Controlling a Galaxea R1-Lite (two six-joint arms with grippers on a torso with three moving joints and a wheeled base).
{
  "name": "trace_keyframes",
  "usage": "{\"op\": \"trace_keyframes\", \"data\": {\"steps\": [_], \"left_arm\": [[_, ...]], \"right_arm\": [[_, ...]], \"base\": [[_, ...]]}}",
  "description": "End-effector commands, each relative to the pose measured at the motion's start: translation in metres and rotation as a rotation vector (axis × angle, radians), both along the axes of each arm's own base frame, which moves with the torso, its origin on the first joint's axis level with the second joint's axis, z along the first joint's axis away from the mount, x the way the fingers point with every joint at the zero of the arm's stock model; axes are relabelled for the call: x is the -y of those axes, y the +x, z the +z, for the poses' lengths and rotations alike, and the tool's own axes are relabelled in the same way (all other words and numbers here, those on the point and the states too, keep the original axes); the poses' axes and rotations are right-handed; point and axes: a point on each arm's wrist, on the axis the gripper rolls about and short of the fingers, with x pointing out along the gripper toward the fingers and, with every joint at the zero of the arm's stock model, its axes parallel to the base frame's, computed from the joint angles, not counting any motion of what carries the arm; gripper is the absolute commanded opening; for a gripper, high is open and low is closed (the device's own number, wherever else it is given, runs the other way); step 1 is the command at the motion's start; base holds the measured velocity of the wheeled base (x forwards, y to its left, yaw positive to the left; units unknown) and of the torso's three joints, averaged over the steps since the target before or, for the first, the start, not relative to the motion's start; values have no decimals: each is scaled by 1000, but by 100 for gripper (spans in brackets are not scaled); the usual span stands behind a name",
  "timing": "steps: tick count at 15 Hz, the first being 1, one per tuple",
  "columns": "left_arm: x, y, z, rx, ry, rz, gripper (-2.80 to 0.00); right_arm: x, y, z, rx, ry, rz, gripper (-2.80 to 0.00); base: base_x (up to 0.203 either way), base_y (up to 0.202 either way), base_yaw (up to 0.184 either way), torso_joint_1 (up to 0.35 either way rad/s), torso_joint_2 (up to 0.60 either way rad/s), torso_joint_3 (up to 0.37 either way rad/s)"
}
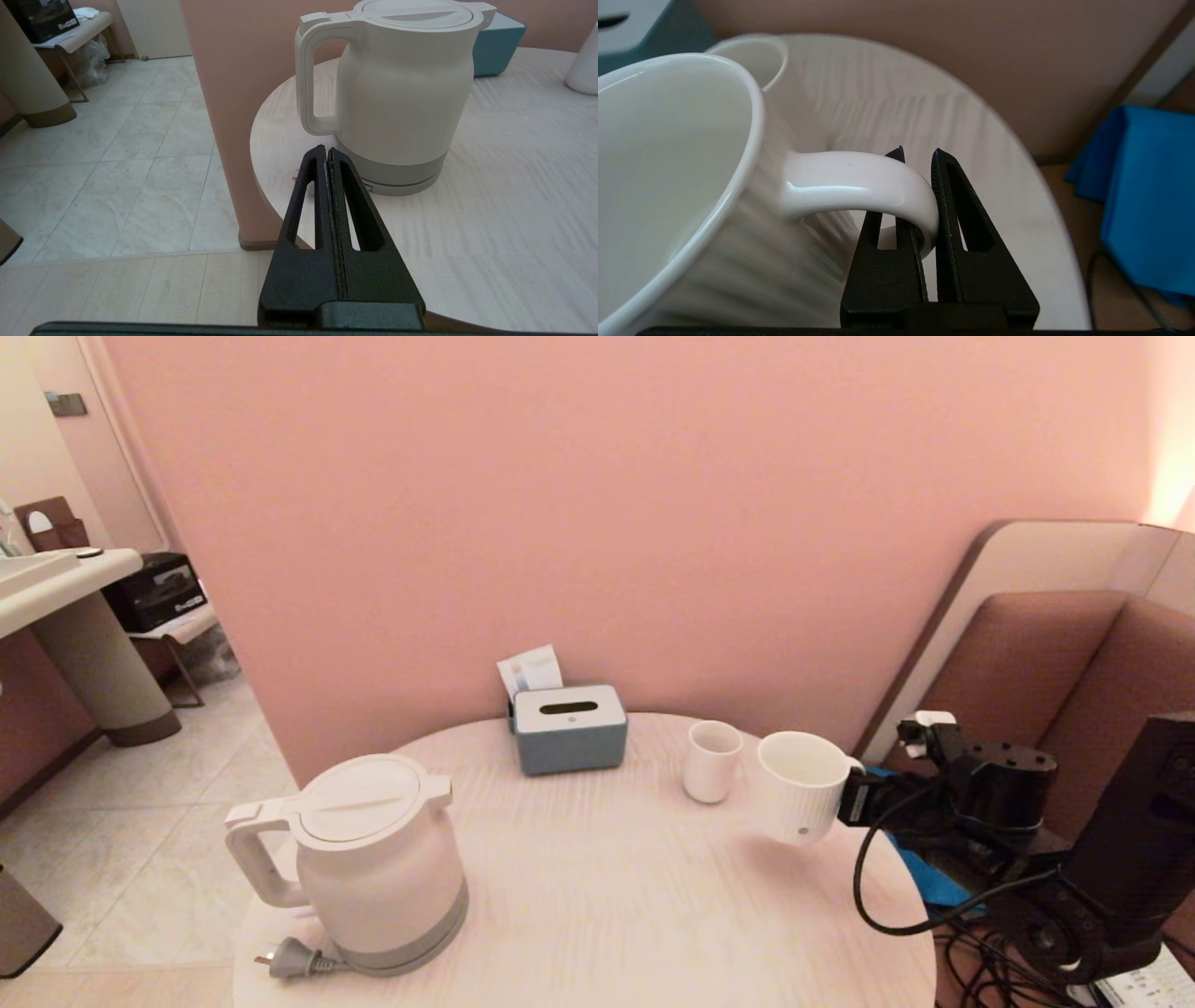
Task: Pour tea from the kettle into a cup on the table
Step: Pour water into another cup
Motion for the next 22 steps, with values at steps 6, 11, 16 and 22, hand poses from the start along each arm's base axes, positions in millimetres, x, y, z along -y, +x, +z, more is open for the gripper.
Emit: {"op": "trace_keyframes", "data": {"steps": [6, 11, 16, 22], "left_arm": [[0, 0, 0, 0, 0, 1, -280], [0, 0, 0, 0, 0, 1, -280], [0, 0, 0, 0, 0, 1, -280], [0, 0, 0, 0, 0, 1, -280]], "right_arm": [[40, 36, 48, 81, -121, -68, -280], [45, 57, 71, 85, -175, -69, -280], [43, 75, 88, 96, -248, -45, -280], [27, 92, 93, 97, -326, 0, -280]], "base": [[0, 0, 0, 0, 0, 0], [0, 0, 0, 0, 0, 0], [0, 0, 0, 0, 0, 0], [0, 0, 0, 0, 0, 0]]}}
